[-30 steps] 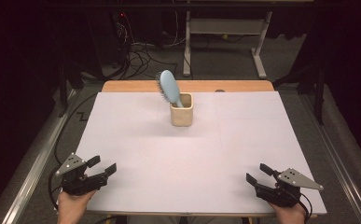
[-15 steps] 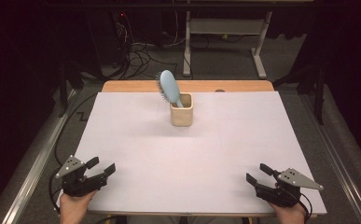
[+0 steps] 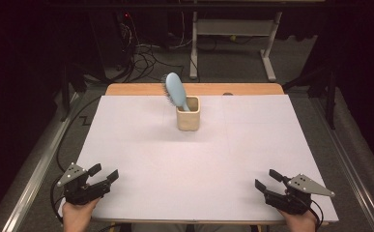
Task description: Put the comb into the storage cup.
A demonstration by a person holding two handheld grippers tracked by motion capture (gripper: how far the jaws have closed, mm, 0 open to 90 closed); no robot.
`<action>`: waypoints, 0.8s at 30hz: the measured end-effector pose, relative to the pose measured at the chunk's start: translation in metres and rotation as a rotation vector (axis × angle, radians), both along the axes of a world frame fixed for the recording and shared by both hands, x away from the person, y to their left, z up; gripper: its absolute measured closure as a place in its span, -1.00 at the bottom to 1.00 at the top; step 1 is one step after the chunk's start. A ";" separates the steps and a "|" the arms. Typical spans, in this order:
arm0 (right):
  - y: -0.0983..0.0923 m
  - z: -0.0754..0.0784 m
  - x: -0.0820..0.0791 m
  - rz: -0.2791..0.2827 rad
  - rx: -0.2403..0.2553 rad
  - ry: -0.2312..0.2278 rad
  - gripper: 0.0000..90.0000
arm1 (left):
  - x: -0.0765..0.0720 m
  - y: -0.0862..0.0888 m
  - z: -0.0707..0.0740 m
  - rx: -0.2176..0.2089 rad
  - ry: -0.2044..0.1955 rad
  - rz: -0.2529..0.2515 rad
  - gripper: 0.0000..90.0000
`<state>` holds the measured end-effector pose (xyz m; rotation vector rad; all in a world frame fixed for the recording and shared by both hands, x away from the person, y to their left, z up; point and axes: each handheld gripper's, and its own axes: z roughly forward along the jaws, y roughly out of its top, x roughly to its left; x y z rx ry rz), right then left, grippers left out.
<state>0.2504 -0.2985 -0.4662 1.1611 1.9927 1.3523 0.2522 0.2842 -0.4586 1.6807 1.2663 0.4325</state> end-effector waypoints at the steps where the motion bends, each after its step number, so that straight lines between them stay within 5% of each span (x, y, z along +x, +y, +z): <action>1: 0.000 0.000 0.000 0.000 0.001 0.000 -0.27 | 0.000 0.000 -0.001 -0.002 0.002 0.001 -0.45; 24: -0.001 0.000 0.000 -0.004 0.001 0.003 -0.27 | -0.002 -0.001 -0.009 0.008 0.019 0.003 -0.45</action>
